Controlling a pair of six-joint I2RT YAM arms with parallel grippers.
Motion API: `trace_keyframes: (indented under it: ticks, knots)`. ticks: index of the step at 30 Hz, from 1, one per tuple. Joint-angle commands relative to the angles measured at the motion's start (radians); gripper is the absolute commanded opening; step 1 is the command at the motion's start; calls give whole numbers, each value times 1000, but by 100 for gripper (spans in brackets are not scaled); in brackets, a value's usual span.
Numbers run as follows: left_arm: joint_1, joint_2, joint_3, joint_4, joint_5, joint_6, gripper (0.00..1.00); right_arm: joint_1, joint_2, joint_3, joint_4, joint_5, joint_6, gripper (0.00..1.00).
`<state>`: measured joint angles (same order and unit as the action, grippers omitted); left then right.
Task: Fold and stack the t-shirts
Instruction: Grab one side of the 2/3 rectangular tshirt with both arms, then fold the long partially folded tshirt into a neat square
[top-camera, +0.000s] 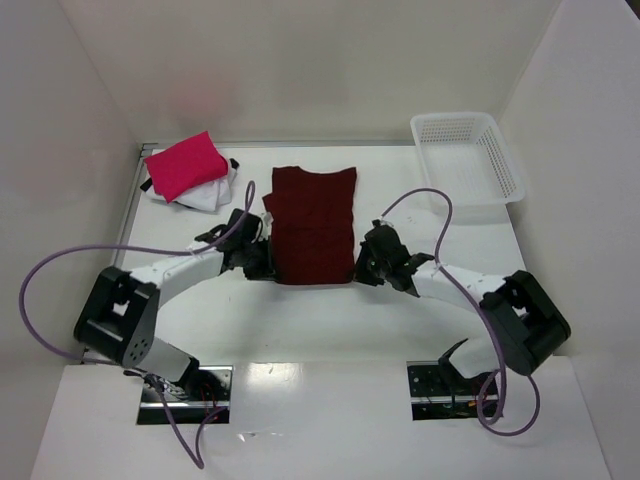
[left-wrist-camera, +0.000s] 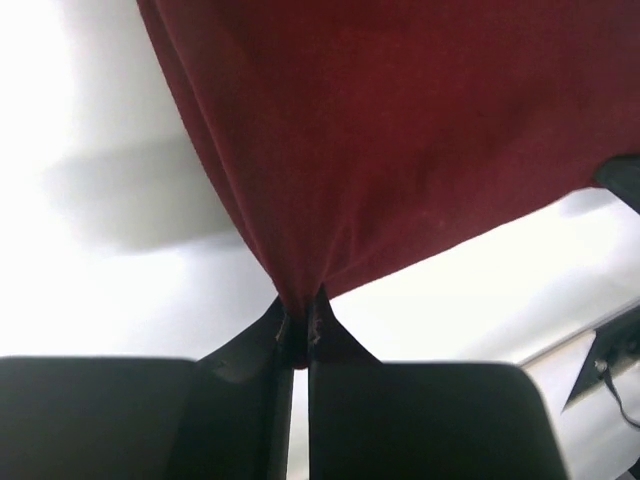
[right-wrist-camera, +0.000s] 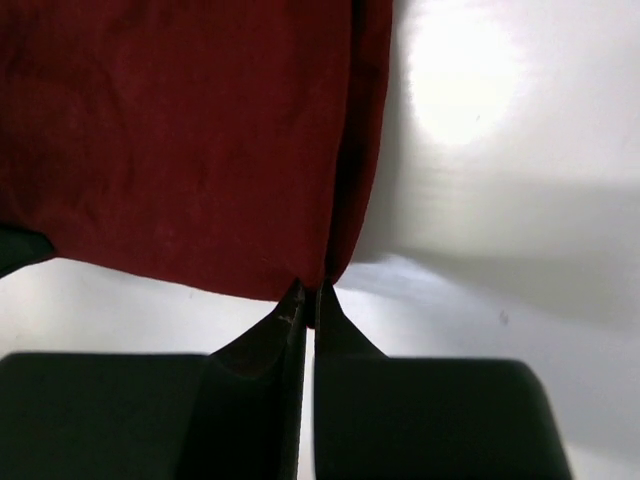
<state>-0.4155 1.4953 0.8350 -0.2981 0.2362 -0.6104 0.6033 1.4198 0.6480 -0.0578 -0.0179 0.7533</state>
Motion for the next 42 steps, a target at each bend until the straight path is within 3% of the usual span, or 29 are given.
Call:
trace_keyframes:
  ticks: [1,11,20,32,42]
  knots:
    - [-23,-125,-62,-63,-34,-71,0,49,-74,-27,-51,84,58,0]
    - [-45,-539,-107,-225,-71,-148,0,140,-497,-85,-246,156,146,0]
    - [-45,-653,-5,-292,-120,-172,0,144,-553,34,-298,176,91,0]
    - [-40,-332,221,-227,-140,-81,0,94,-310,256,-177,233,-20,0]
    - [81,-23,331,-121,-95,-15,0,-40,-34,383,-36,188,-95,3]
